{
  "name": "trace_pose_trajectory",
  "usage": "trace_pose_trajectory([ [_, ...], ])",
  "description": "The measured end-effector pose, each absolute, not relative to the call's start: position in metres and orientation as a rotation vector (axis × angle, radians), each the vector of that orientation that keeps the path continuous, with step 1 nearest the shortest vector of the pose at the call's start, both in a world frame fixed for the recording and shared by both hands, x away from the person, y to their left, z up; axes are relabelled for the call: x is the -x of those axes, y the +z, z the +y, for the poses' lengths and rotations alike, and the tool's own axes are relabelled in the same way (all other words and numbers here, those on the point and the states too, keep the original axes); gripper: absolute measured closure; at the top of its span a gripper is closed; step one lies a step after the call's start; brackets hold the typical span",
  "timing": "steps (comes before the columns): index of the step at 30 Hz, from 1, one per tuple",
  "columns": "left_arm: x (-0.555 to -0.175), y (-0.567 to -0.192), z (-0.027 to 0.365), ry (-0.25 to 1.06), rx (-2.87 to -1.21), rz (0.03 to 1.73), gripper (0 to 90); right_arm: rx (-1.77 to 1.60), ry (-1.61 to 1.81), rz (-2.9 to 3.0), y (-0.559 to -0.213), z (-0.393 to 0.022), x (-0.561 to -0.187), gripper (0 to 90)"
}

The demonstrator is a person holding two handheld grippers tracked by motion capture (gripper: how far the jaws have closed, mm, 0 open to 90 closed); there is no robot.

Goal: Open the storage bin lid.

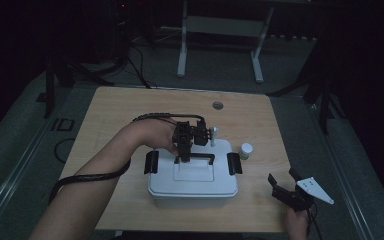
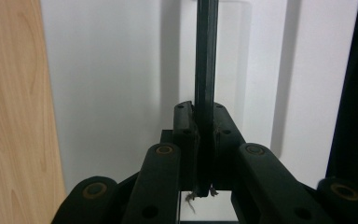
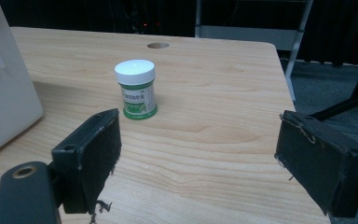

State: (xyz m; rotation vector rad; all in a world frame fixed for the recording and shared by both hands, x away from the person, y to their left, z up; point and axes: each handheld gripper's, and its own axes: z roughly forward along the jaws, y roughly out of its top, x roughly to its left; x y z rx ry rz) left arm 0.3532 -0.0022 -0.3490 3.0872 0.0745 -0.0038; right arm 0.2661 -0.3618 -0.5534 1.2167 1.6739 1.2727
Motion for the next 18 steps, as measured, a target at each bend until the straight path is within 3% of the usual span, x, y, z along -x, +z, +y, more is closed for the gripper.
trace_pose_trajectory([
  [18,-0.349,-0.323,0.019,0.076,-3.049,0.114,83.4,-1.215,1.274,1.679,-0.553,-0.362,-0.267,13.6],
])
